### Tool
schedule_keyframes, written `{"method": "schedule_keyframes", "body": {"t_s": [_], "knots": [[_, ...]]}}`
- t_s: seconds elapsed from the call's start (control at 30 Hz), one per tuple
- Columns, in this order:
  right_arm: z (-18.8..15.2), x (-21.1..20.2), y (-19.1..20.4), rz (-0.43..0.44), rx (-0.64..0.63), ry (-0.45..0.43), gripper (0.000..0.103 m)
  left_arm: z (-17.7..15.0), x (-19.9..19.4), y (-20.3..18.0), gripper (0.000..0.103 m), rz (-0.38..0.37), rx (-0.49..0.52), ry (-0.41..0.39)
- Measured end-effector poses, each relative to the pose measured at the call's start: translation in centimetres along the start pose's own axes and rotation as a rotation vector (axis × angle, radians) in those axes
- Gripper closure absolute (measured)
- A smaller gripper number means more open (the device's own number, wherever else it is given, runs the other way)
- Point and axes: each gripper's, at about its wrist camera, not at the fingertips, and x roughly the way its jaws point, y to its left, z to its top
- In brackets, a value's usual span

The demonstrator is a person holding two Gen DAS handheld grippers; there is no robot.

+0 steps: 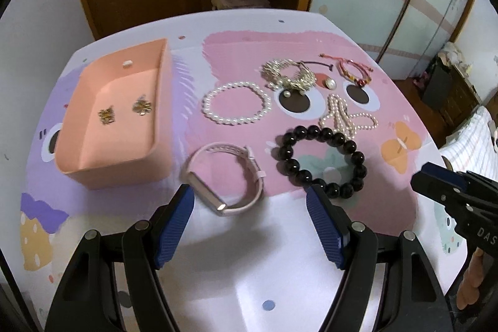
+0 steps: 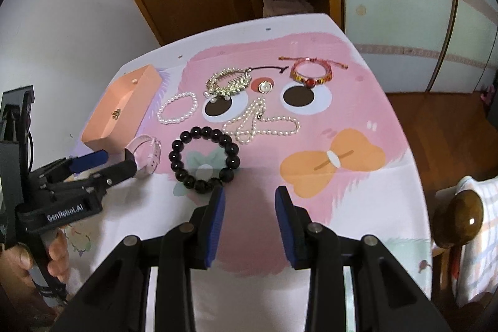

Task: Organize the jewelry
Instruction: 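Close the left tool on the black bead bracelet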

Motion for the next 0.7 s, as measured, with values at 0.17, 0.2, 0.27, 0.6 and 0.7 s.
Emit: {"method": "schedule_keyframes", "body": {"t_s": [0.17, 0.2, 0.27, 0.6, 0.7], "knots": [[0.4, 1.1, -0.8, 0.015, 0.025, 0.018, 0.07, 1.0, 1.4, -1.2, 0.03, -0.016, 0.047, 0.011], [0.5, 1.4, -0.9, 0.016, 0.027, 0.02, 0.07, 1.3, 1.7, -1.4, 0.03, -0.019, 0.054, 0.015], [0.8, 1.8, -1.0, 0.016, 0.027, 0.024, 0.07, 2.1, 2.4, -1.8, 0.03, -0.022, 0.071, 0.024], [1.8, 3.5, -1.7, 0.011, 0.046, 0.04, 0.07, 5.1, 5.4, -3.9, 0.045, -0.034, 0.227, 0.081], [1.9, 3.7, -2.1, 0.018, 0.059, 0.044, 0.07, 5.4, 6.4, -4.1, 0.056, -0.045, 0.256, 0.129]]}}
